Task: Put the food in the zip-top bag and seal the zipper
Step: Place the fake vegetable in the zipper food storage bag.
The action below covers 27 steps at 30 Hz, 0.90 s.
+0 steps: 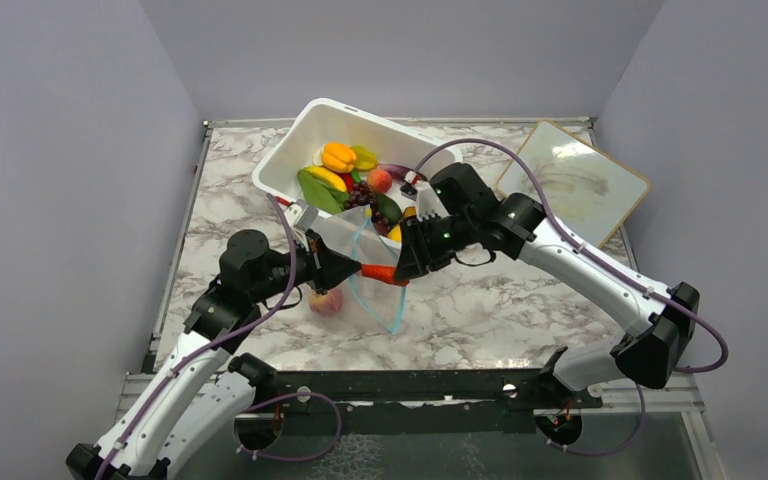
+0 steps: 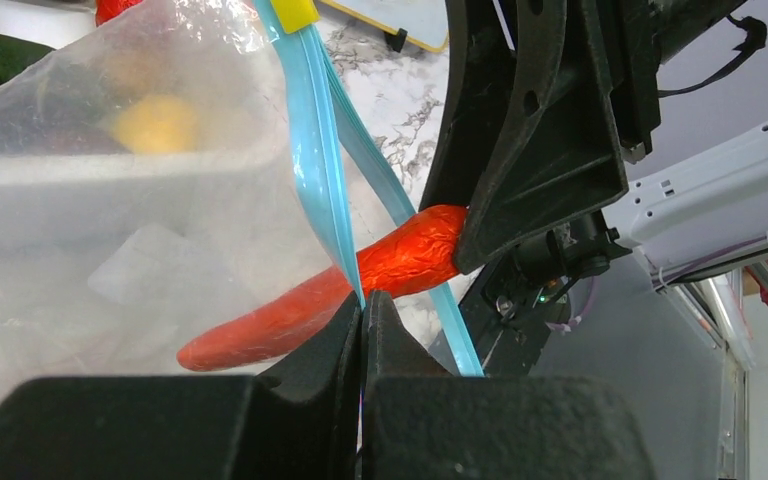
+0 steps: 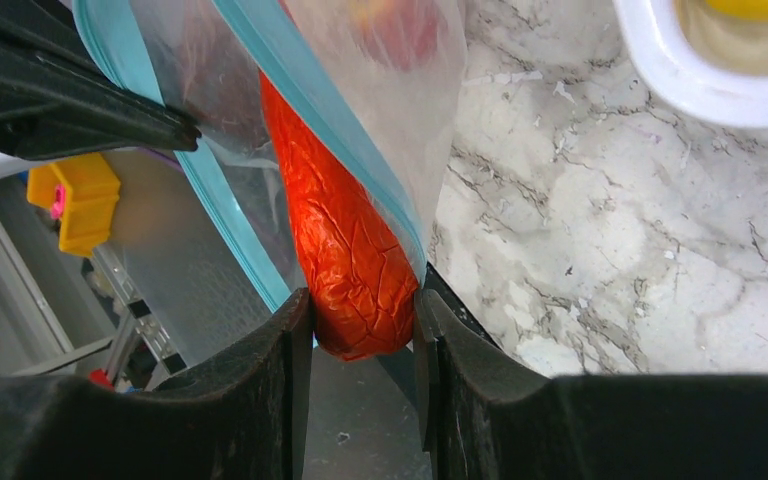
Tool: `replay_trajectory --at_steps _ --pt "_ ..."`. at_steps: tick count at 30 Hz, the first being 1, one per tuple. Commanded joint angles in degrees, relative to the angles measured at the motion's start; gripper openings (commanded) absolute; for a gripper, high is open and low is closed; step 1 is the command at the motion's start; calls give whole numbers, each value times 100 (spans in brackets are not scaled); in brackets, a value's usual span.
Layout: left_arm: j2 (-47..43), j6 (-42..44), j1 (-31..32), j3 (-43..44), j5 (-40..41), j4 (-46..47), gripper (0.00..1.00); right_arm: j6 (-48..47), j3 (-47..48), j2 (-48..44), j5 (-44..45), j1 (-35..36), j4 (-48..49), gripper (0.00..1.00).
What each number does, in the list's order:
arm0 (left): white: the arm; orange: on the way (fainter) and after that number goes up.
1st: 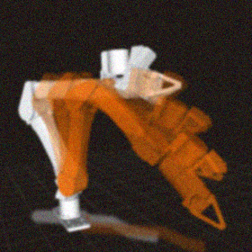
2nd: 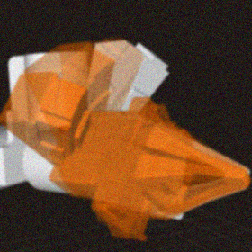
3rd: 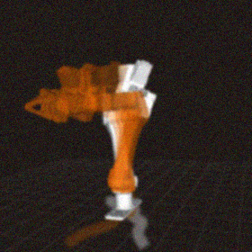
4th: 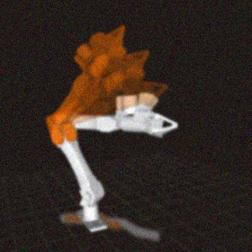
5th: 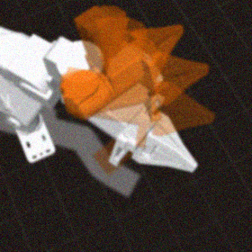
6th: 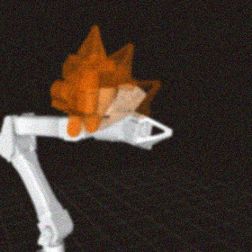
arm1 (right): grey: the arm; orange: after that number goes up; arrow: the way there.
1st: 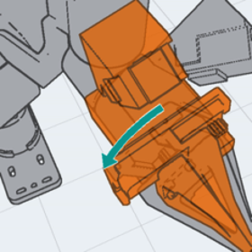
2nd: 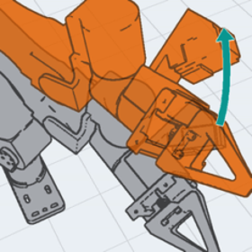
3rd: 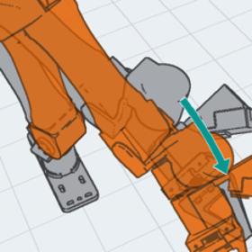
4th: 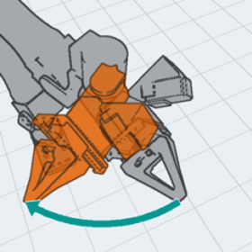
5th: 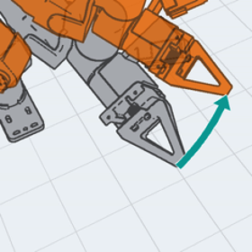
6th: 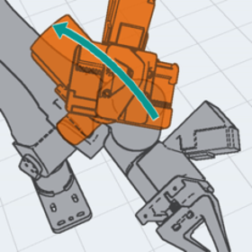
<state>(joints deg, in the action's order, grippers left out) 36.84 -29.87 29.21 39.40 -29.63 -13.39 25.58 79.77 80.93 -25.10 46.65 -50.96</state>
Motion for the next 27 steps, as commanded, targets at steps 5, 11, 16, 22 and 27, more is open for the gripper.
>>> replay_trajectory --at_steps 5,11,16,22,27 --pt "-114 -141 -33 -108 -236 307 0 760 -228 -208 215 54 1233 30" --pt "-146 -141 -36 -133 -232 309 0 770 -297 -175 33 98 1298 42" --pt "-181 -155 -30 -199 -211 310 0 700 -315 -223 14 98 1260 51" --pt "-190 -135 -33 -218 -184 279 0 613 -270 -277 25 94 1219 55" --pt "-192 -98 -35 -204 -151 249 0 500 -178 -333 58 98 1095 55"
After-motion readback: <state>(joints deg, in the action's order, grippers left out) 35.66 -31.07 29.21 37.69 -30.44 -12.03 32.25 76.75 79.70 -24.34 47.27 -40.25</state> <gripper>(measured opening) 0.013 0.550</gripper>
